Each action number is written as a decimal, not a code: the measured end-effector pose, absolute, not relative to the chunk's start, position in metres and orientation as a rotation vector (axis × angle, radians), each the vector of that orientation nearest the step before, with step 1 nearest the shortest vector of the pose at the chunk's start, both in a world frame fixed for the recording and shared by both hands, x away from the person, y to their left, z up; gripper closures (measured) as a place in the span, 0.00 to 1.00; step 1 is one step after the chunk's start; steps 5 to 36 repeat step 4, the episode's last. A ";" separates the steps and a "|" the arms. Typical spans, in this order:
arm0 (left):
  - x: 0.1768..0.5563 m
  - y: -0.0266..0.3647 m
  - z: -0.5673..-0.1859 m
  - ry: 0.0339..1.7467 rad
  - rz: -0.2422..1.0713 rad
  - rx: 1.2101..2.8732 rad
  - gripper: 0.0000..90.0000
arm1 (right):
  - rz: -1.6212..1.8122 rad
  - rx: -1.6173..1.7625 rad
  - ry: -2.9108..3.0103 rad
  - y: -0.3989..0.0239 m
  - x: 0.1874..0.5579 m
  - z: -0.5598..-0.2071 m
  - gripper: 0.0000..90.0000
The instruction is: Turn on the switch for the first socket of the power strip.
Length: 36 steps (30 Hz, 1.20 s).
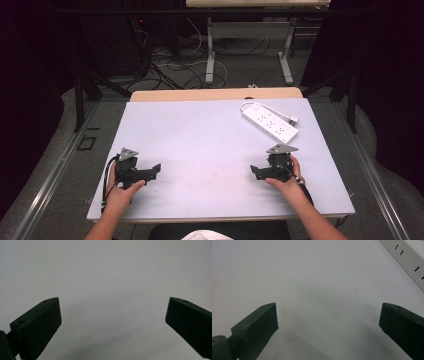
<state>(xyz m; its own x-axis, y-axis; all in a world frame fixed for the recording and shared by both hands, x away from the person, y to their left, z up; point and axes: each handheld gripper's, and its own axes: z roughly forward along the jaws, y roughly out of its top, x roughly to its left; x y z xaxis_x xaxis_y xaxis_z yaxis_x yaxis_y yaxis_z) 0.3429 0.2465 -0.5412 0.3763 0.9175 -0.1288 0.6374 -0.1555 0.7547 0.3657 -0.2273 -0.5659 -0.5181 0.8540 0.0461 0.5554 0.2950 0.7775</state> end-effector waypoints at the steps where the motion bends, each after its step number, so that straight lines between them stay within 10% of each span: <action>1: 0.343 0.247 -0.541 1.346 0.470 1.884 0.00 | 1.085 1.270 2.191 -0.227 0.365 -0.566 0.02; 36: 0.344 0.246 -0.542 1.350 0.467 1.878 0.00 | 1.084 1.263 2.189 -0.228 0.366 -0.566 0.02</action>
